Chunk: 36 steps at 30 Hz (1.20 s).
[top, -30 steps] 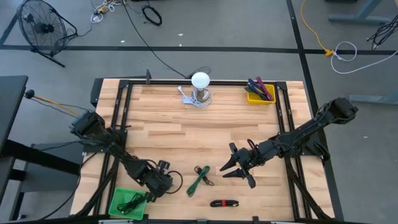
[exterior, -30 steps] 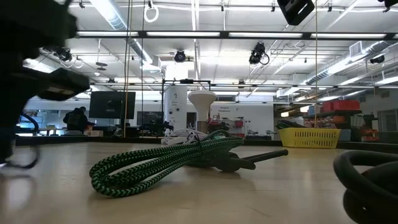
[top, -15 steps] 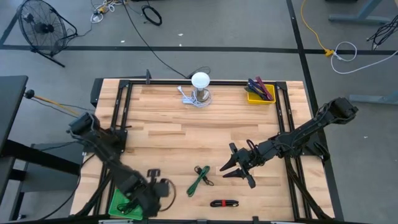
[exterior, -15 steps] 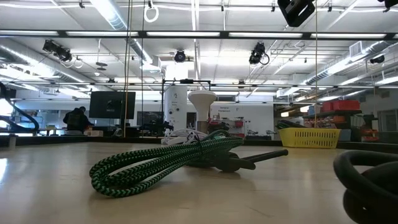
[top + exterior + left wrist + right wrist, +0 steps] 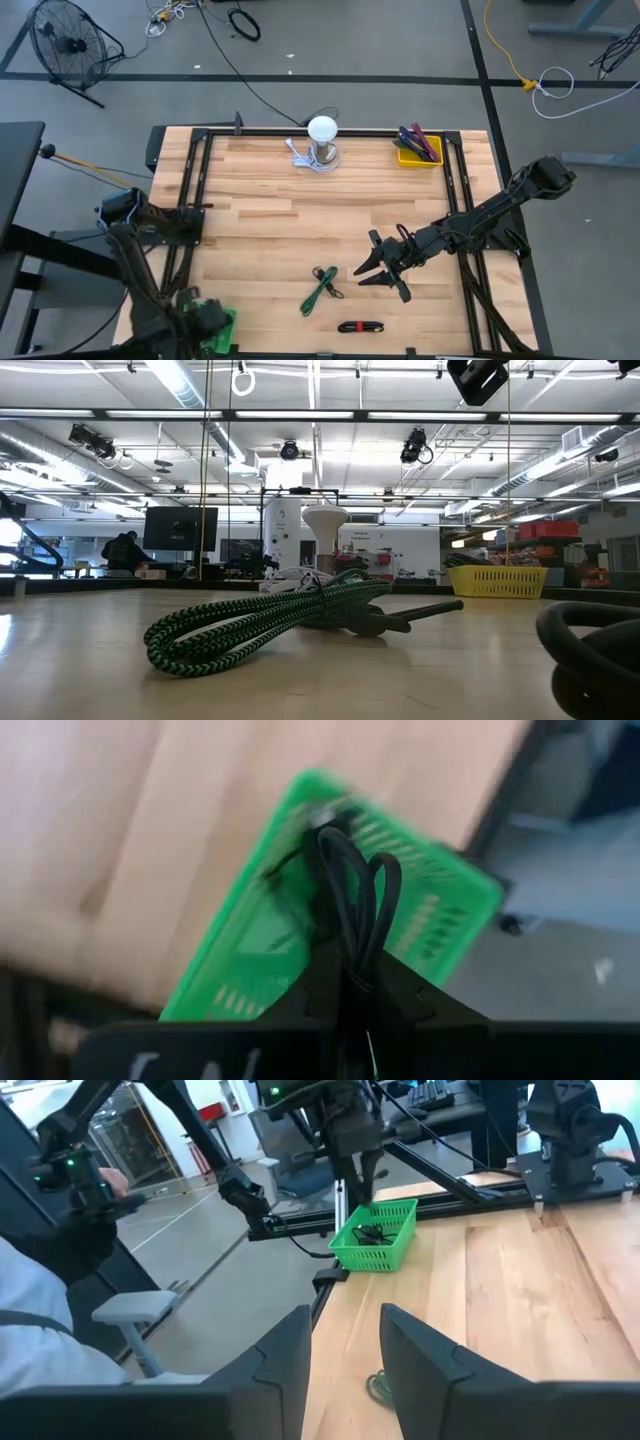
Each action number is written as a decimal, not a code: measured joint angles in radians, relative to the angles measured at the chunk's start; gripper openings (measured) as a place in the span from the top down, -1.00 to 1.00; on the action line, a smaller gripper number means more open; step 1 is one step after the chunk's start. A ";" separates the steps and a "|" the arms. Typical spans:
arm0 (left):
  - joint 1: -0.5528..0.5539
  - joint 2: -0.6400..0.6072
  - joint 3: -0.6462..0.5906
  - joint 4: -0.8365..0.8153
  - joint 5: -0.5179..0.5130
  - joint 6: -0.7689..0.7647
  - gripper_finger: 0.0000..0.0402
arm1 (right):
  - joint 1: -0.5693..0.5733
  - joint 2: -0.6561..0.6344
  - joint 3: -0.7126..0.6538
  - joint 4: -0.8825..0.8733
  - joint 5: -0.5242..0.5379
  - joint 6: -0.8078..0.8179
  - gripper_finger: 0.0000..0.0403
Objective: Pick & Place USB Port
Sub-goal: Put the black USB cable into the green bin
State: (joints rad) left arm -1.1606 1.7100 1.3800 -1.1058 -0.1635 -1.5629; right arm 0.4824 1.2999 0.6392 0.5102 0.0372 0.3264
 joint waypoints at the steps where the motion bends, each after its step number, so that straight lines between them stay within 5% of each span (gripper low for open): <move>1: -0.014 0.000 0.000 -0.015 0.000 -0.047 0.87 | 0.000 0.000 0.000 -0.001 0.000 0.006 0.40; 14: -0.067 0.040 0.000 0.008 -0.047 -0.154 0.87 | 0.023 0.000 0.000 -0.002 0.000 0.009 0.40; 23: -0.066 0.059 0.000 -0.029 -0.045 -0.153 0.59 | 0.023 0.000 0.000 -0.002 0.000 0.009 0.40; 36: -0.066 0.059 0.000 -0.006 -0.102 -0.154 0.55 | 0.023 0.000 0.000 -0.002 0.000 0.009 0.40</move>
State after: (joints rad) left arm -1.2263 1.7691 1.3800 -1.1118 -0.2654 -1.7168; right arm 0.5056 1.2999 0.6392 0.5079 0.0376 0.3351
